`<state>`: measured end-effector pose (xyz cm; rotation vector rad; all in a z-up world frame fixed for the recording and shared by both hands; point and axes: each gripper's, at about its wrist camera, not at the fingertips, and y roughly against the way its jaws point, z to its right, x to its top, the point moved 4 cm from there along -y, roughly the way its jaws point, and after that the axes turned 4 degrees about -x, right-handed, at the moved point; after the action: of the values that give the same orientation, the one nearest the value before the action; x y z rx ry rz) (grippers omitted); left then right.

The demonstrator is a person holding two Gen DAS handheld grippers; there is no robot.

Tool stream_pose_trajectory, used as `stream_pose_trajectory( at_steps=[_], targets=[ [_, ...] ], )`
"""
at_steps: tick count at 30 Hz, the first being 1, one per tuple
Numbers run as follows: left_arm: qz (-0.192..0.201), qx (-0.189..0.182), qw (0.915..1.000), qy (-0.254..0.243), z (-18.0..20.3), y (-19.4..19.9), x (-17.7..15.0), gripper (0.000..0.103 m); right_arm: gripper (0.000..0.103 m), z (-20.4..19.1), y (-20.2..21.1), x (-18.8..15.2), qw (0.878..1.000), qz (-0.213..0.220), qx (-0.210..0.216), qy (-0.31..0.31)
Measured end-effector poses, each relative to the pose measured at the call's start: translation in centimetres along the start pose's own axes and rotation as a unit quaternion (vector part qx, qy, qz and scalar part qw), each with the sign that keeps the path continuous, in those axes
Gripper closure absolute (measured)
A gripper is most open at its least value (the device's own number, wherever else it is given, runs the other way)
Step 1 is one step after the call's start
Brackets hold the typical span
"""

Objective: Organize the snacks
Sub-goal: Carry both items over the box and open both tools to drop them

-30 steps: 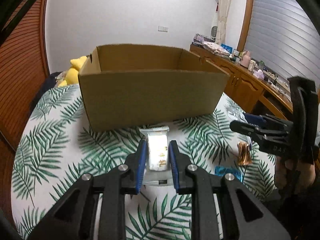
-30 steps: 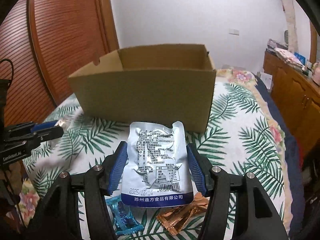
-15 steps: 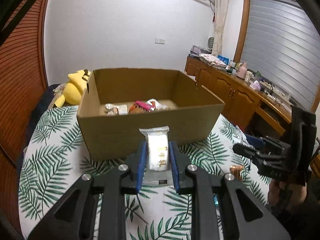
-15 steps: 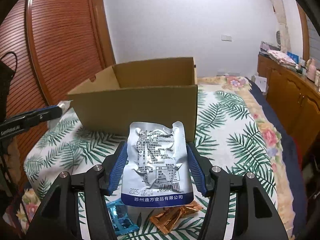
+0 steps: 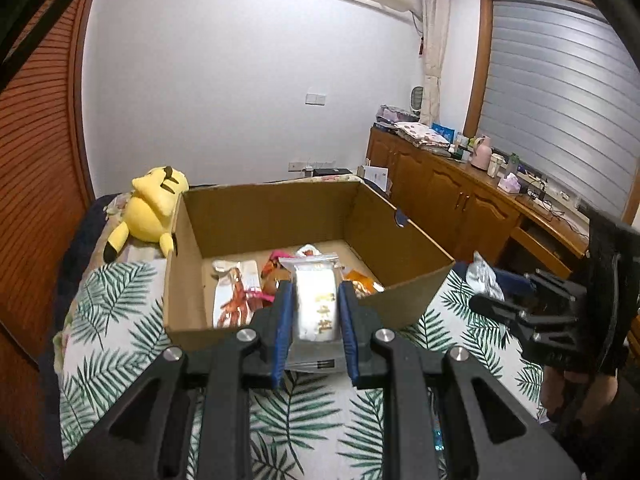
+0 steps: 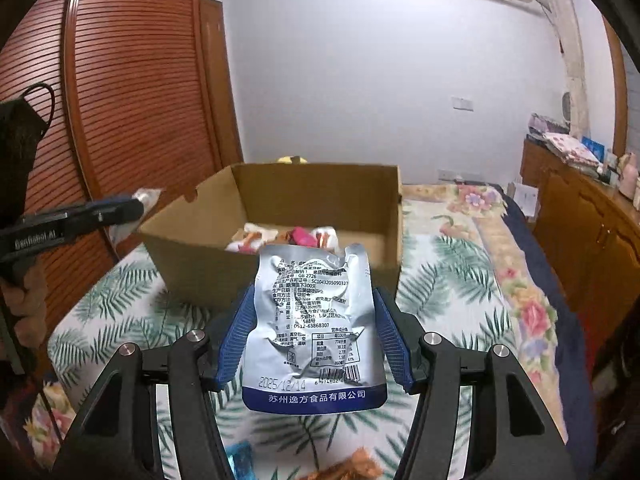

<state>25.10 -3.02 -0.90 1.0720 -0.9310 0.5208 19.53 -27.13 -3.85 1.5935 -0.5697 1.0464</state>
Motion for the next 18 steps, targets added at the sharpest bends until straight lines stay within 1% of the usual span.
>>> stream_pose_trajectory(
  at_steps=[4,10,13,18],
  targets=[
    [0.003,-0.001,1.0000,-0.004,-0.6,-1.0,1.4,0.083,0.042,-0.3,-1.2,2.5,1.000,0.004,0.003,0.013],
    [-0.010,-0.006,0.9998,-0.015,-1.6,-4.2,3.0,0.083,0.042,-1.2,-3.4,4.9,1.000,0.007,0.006,0.023],
    [-0.018,-0.004,0.9997,-0.016,-2.2,-6.2,3.1,0.083,0.042,-1.6,-4.7,5.5,1.000,0.004,0.011,0.023],
    [-0.041,-0.004,0.9991,-0.005,-3.6,-9.5,2.7,0.083,0.042,-2.4,-7.7,6.0,0.999,-0.012,0.018,0.030]
  ],
)
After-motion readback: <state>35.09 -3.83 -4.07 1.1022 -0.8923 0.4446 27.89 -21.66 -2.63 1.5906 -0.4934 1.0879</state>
